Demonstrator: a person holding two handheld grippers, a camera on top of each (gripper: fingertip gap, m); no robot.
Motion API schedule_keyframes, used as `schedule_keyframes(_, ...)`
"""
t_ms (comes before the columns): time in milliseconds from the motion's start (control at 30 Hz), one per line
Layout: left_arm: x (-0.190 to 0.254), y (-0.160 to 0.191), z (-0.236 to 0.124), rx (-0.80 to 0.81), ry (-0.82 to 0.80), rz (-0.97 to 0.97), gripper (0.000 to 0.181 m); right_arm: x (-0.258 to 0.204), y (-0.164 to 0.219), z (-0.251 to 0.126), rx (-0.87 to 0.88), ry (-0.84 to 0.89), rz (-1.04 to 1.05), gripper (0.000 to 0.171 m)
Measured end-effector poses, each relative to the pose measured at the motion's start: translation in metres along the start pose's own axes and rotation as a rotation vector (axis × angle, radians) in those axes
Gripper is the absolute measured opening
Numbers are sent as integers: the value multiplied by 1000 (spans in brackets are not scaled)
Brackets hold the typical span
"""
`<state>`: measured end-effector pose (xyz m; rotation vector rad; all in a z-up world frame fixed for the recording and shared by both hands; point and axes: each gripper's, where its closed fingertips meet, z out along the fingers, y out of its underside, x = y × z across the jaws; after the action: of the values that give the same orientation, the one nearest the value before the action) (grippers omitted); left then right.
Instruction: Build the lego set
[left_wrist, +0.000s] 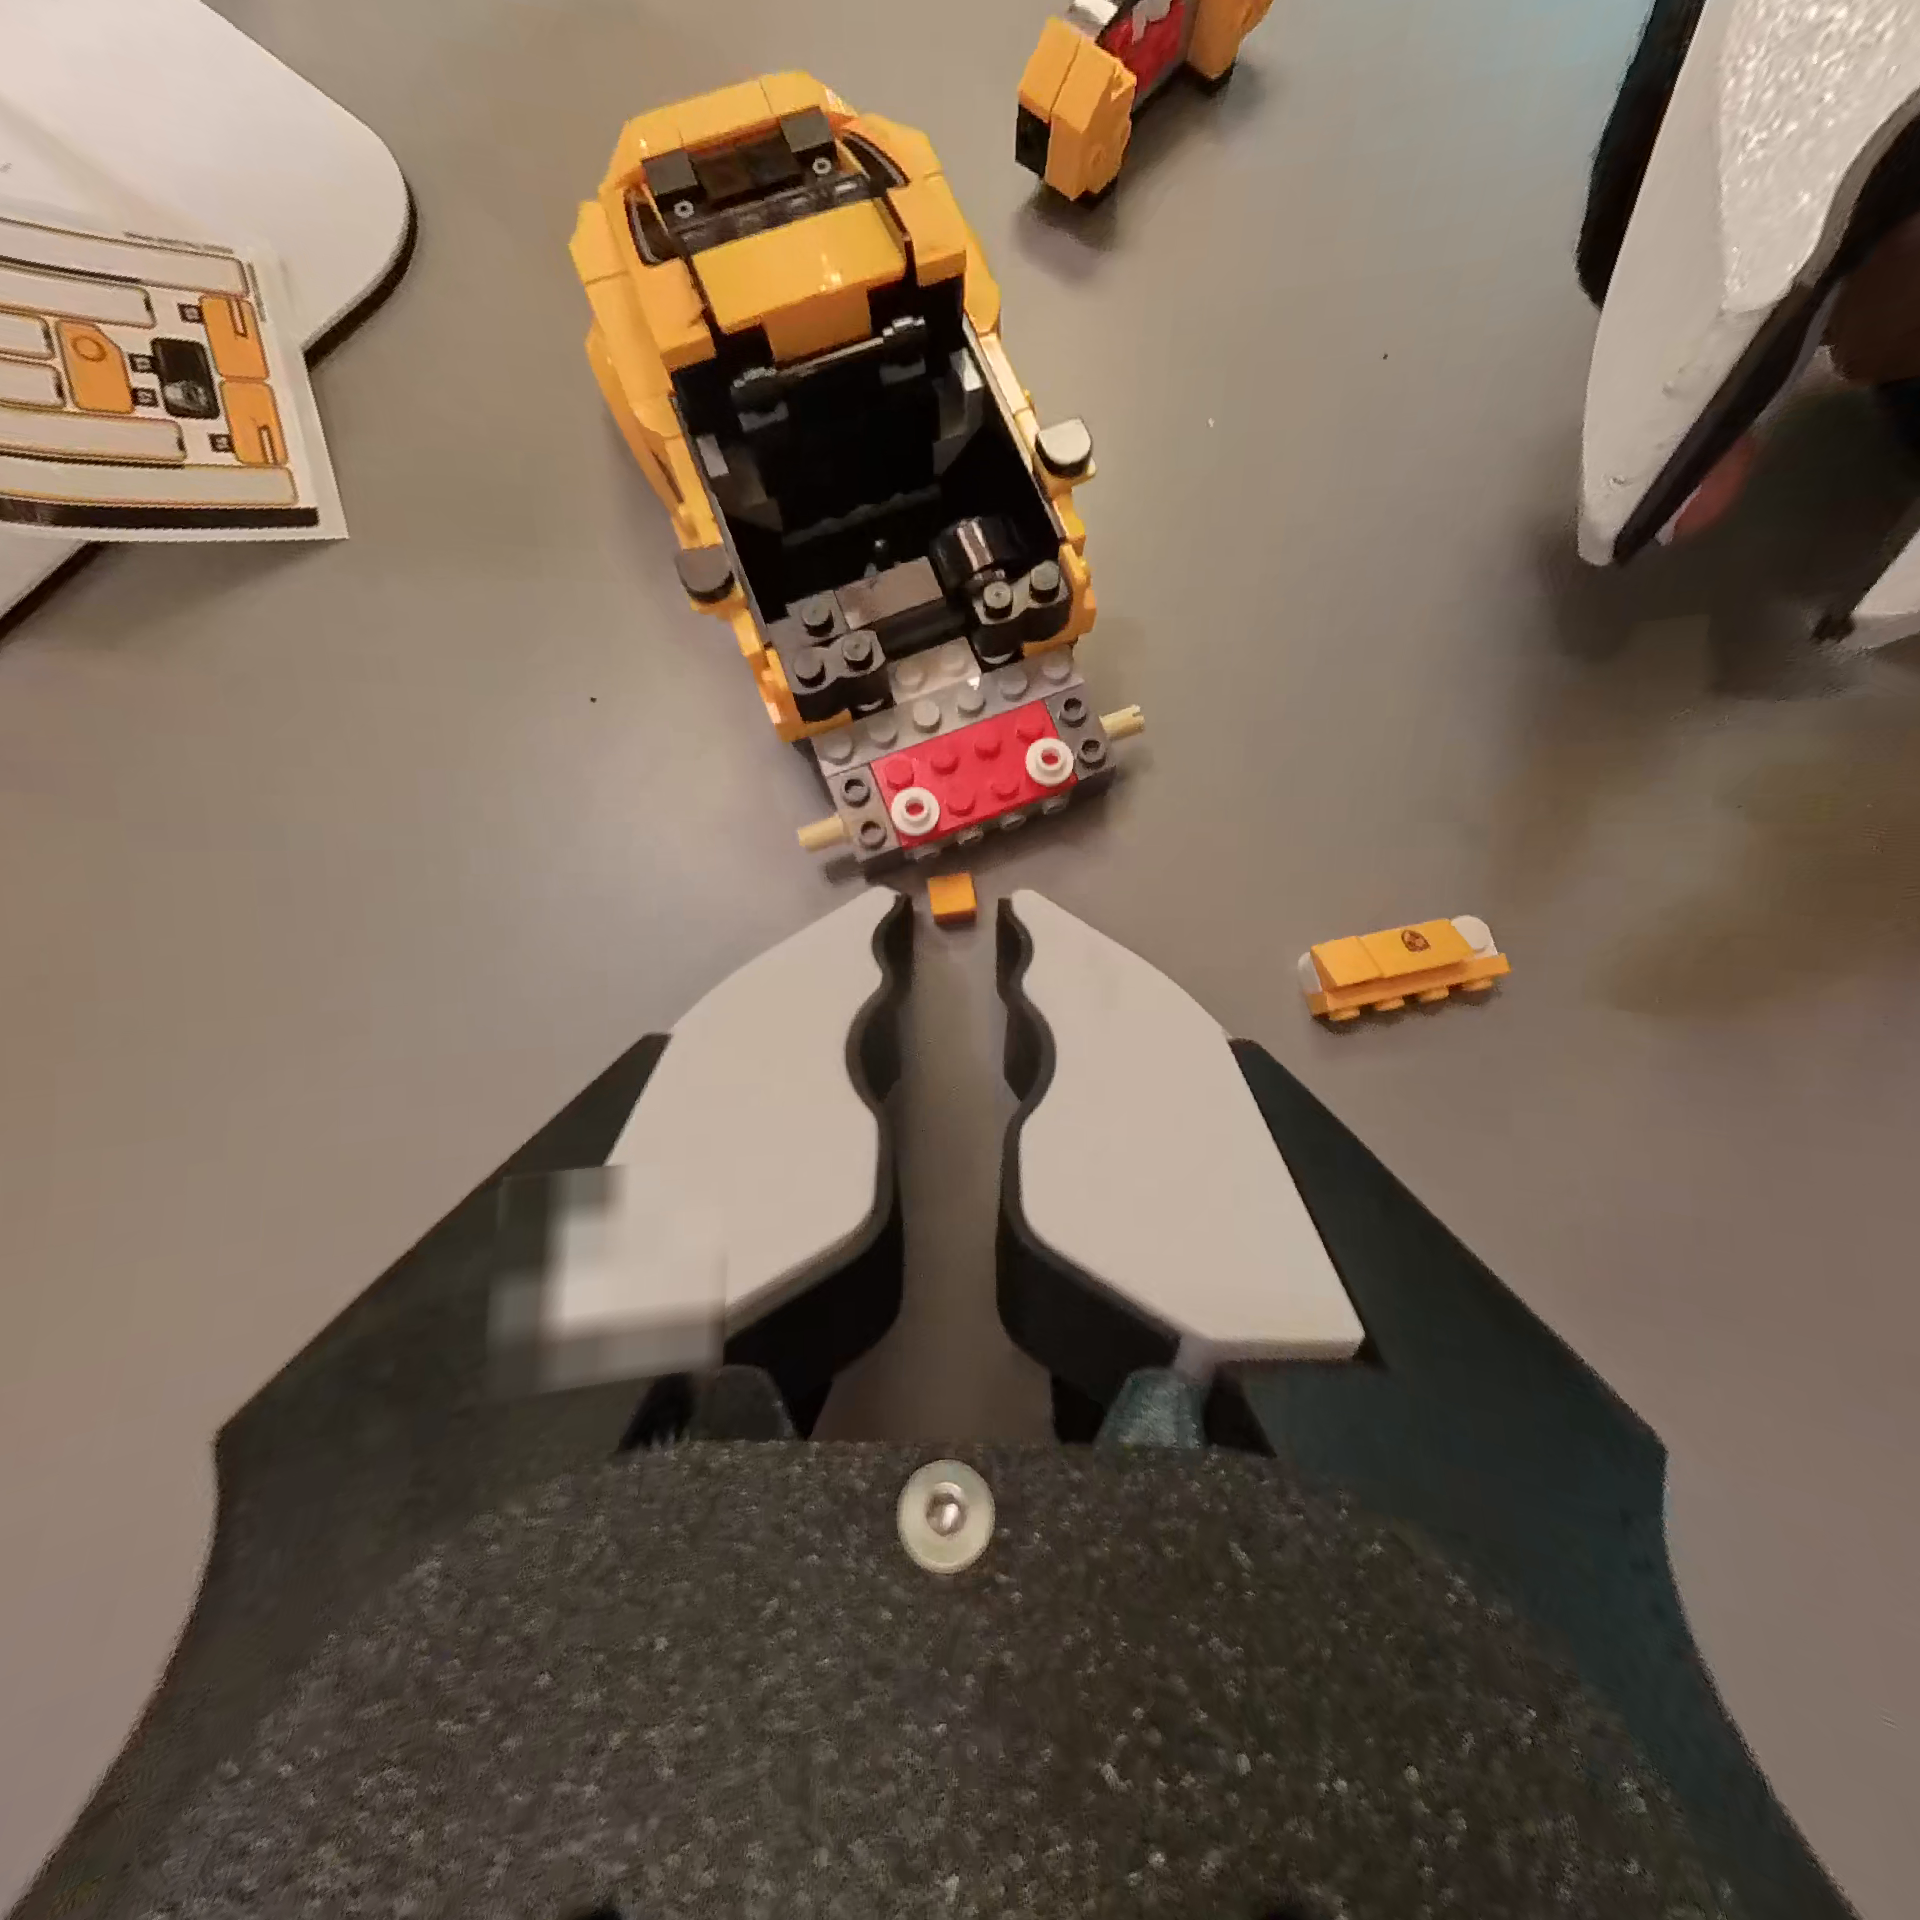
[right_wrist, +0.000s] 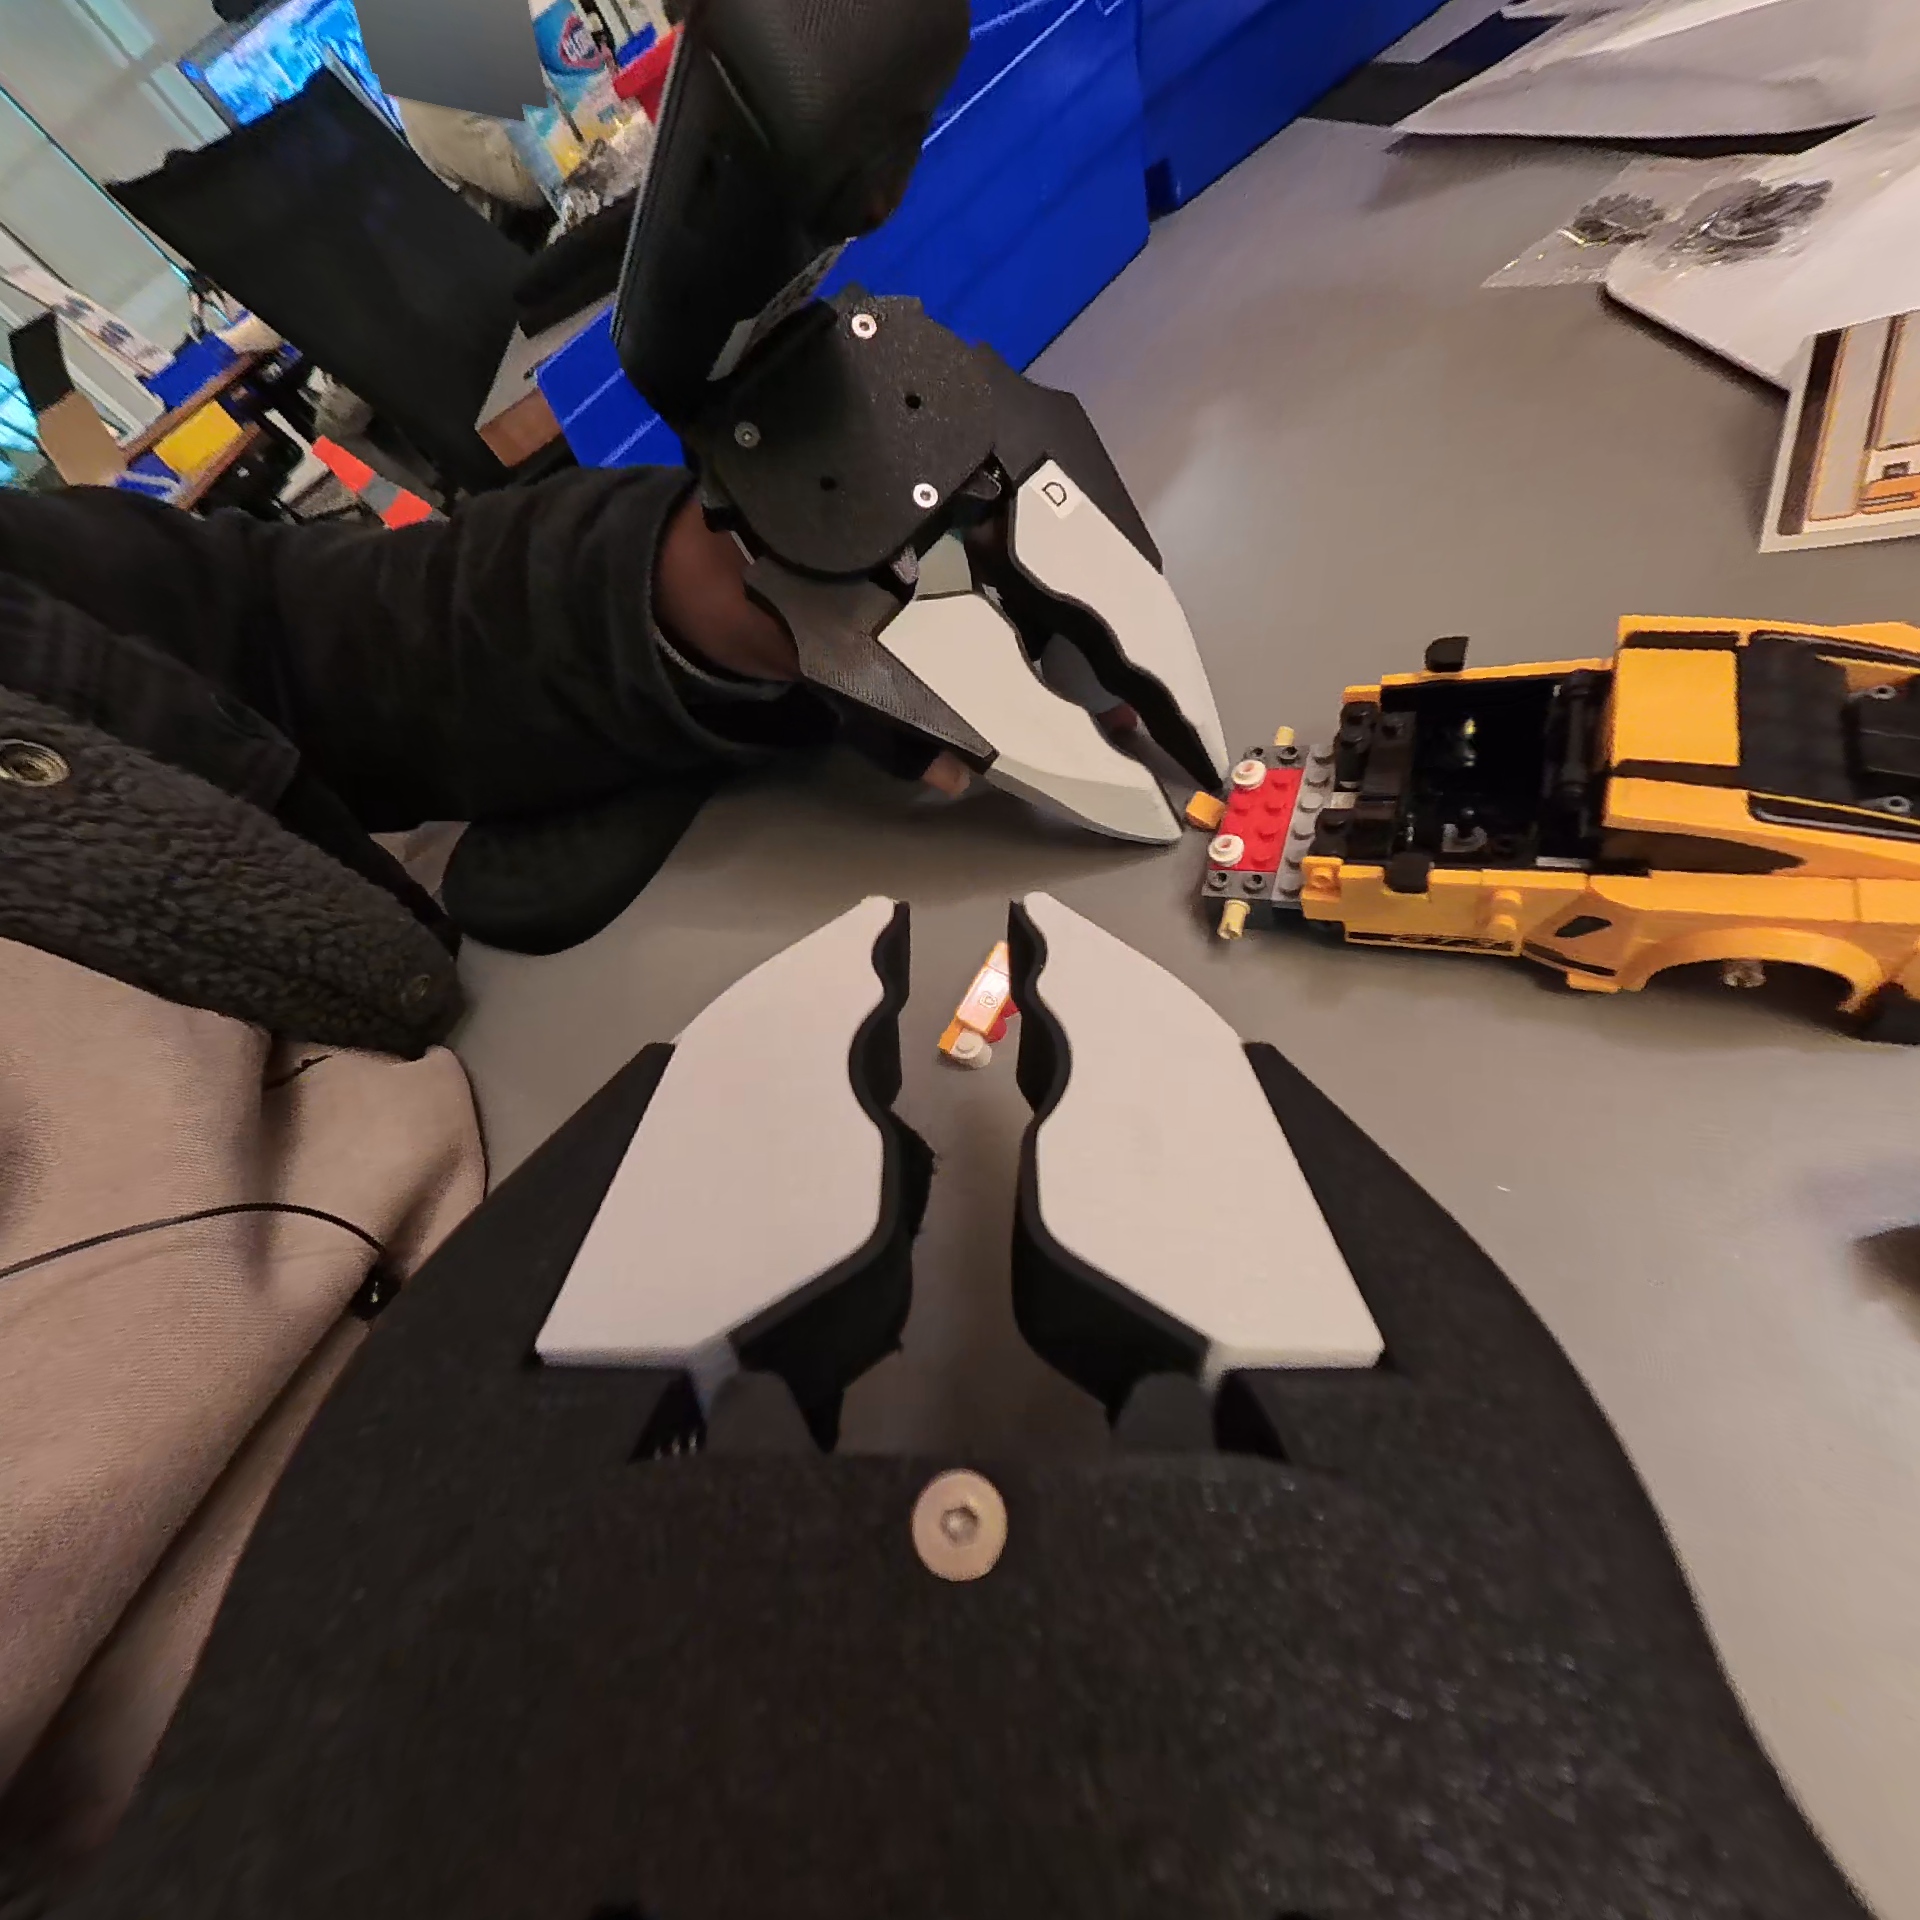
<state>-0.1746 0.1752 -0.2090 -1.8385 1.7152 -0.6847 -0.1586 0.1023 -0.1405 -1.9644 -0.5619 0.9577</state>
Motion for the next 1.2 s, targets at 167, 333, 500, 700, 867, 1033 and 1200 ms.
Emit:
schedule_keyframes(167,5,0,0,-1,16,35,8,3,-1,-2,15,-4,39,18)
schedule_keyframes(333,33,-9,-14,81,139,113,8,6,8,2,-29,30,9,18)
schedule_keyframes(500,60,-16,-27,104,188,139,8,7,13,6,-67,58,-24,18)
schedule_keyframes(700,75,-8,-26,79,198,173,8,9,17,7,-93,91,-58,17)
schedule_keyframes(867,83,-7,-26,60,192,184,8,9,21,9,-120,114,-92,18)
schedule_keyframes(1033,83,-3,-27,32,137,162,8,14,25,9,-151,147,-94,17)
schedule_keyframes(1200,89,5,-29,-16,132,116,8,6,54,12,-372,154,-270,14)
